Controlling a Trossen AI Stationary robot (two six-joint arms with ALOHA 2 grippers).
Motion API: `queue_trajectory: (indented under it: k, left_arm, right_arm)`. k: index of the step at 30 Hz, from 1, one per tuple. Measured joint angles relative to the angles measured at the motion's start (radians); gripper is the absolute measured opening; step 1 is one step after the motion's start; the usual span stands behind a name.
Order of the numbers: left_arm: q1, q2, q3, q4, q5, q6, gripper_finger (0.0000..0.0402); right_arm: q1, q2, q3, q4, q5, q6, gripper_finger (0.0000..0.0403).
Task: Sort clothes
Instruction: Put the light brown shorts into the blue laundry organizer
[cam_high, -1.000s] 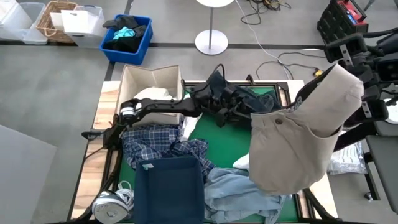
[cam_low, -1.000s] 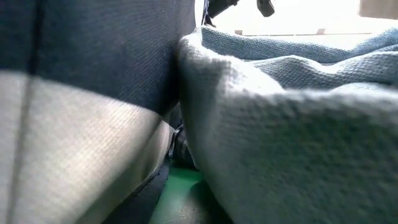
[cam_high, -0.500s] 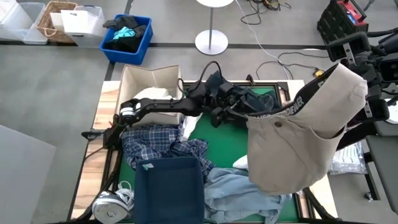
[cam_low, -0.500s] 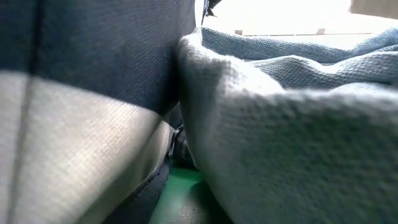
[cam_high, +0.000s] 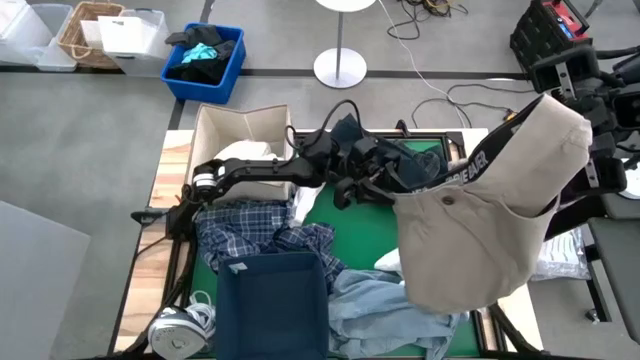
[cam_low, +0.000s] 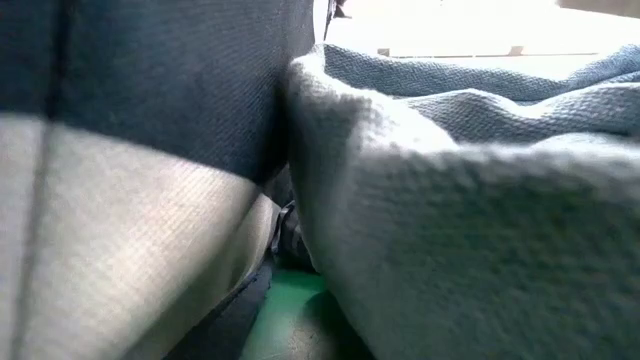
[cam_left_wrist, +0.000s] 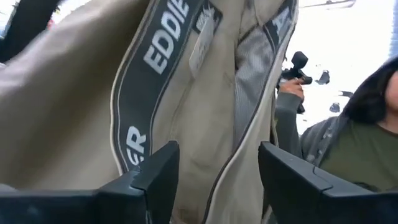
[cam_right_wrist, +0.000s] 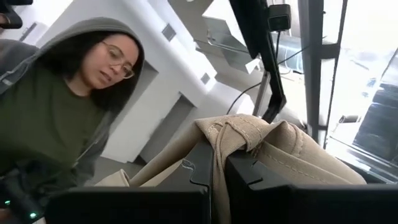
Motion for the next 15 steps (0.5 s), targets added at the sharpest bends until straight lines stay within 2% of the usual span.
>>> queue_trajectory:
  k: [10, 15]
  left_arm:
    - [-0.003, -0.001, 0.0, -0.039, 0.001, 0.032, 0.0143]
    - [-0.007, -0.001, -0.001, -0.039, 0.001, 0.051, 0.0093]
  right_arm:
    - [0.0, 0.001, 0.0, -0.002, 0.034, -0.013, 0.0009]
    - [0.0, 0.001, 0.0, -0.003, 0.063, -0.022, 0.0009]
